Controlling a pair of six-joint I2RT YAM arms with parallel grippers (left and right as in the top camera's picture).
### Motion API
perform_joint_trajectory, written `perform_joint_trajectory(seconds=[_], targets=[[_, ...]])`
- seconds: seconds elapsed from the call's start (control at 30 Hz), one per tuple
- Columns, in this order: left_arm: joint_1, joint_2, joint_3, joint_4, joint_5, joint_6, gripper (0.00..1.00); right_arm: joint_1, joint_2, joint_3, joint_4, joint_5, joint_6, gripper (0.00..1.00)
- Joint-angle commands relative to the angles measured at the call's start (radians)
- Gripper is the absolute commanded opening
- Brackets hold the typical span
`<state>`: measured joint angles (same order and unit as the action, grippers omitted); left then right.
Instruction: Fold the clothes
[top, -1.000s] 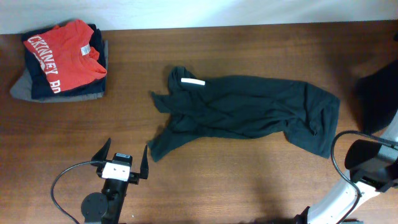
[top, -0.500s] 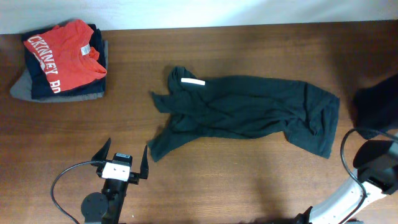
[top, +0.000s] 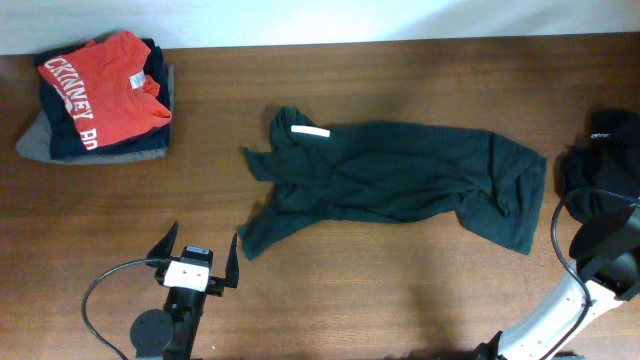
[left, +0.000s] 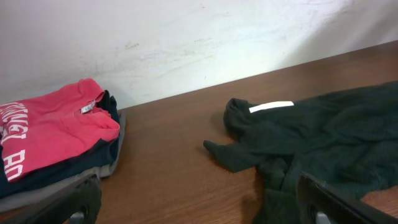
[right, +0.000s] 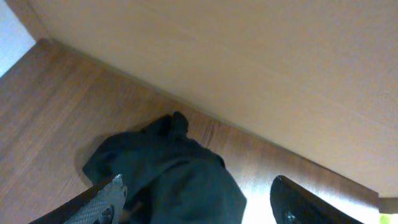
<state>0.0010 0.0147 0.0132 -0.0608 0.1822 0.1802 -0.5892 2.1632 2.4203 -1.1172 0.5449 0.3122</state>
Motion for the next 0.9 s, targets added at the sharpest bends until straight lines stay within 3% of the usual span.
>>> perform_joint_trajectory(seconds=[0.0, 0.23, 0.33, 0.53, 0.73, 0.87], targets=[[0.005, -0.009, -0.004, -0.004, -0.004, 0.016, 0.99, 0.007, -0.014, 0.003, -0.013, -0.092, 0.007, 0.79], [0.005, -0.009, -0.004, -0.004, -0.004, 0.016, 0.99, 0.047, -0.030, 0.003, -0.055, -0.455, 0.007, 0.79], [0.005, -0.009, -0.004, -0.004, -0.004, 0.016, 0.99, 0.077, -0.033, 0.003, -0.097, -0.470, -0.002, 0.79], [0.005, -0.009, -0.004, -0.004, -0.004, 0.016, 0.99, 0.138, -0.040, 0.003, -0.205, -0.471, -0.007, 0.69], [0.005, -0.009, -0.004, -0.004, -0.004, 0.016, 0.99, 0.172, -0.068, 0.003, -0.313, -0.483, 0.063, 0.68], [0.005, -0.009, -0.004, -0.004, -0.004, 0.016, 0.99, 0.177, -0.115, 0.003, -0.410, -0.594, 0.064, 0.68]])
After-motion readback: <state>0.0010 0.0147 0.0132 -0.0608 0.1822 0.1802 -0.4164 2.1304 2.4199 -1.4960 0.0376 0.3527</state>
